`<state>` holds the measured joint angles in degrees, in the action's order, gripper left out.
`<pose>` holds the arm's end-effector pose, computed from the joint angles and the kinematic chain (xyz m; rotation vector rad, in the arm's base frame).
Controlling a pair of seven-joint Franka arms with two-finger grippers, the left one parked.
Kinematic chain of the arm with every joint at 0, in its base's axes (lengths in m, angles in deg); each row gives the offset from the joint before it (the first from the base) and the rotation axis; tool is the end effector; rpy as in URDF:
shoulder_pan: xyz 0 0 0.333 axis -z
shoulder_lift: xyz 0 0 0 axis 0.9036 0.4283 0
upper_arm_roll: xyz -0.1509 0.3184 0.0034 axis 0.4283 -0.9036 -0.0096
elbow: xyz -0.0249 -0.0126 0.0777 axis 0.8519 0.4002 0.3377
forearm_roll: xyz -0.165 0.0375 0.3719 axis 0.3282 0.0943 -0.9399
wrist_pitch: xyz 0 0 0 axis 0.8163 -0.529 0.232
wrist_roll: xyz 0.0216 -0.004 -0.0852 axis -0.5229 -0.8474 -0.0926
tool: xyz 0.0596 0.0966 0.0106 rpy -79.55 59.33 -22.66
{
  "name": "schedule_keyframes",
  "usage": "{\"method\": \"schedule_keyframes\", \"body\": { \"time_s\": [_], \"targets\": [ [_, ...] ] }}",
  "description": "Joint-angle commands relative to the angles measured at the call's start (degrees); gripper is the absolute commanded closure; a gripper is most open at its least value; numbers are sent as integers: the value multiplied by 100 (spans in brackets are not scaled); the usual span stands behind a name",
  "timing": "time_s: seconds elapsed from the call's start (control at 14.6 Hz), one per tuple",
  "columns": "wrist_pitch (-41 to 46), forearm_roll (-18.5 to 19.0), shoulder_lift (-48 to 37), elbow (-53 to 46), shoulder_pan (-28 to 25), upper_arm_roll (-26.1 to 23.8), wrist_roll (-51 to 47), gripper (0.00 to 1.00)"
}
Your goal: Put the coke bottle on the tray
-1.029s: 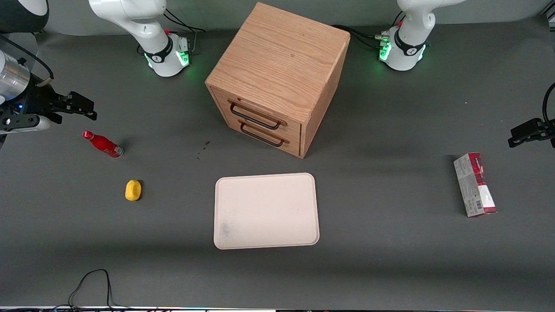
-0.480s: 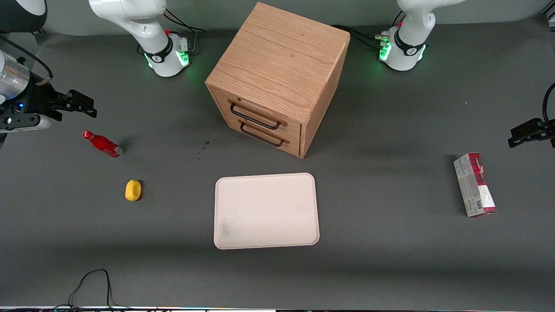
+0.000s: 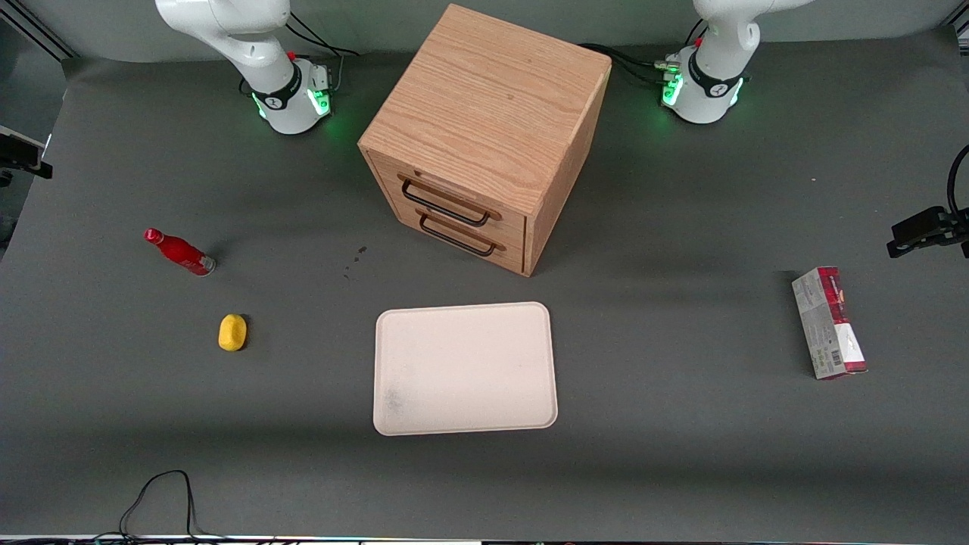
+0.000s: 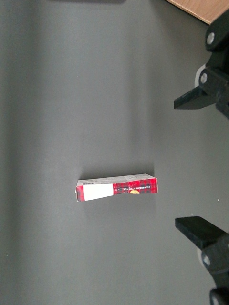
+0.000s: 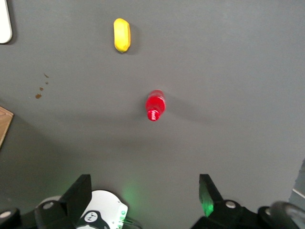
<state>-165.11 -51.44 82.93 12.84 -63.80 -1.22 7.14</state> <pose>0.4829 -0.1897 0.6282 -3.1137 -0.1286 0.2353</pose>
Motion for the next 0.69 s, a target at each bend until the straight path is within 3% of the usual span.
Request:
{"method": "schedule_keyframes", "body": {
  "time_s": [0.0, 0.34, 0.48, 0.62],
  "targets": [
    [47, 135, -174, 60, -119, -33, 34, 0],
    [-57, 152, -621, 507, -111, -33, -45, 0],
    [-836, 415, -1173, 1558, -110, -33, -54, 0],
    [-1716, 425, -1413, 2448, -41, -15, -176, 1]
  ]
}}
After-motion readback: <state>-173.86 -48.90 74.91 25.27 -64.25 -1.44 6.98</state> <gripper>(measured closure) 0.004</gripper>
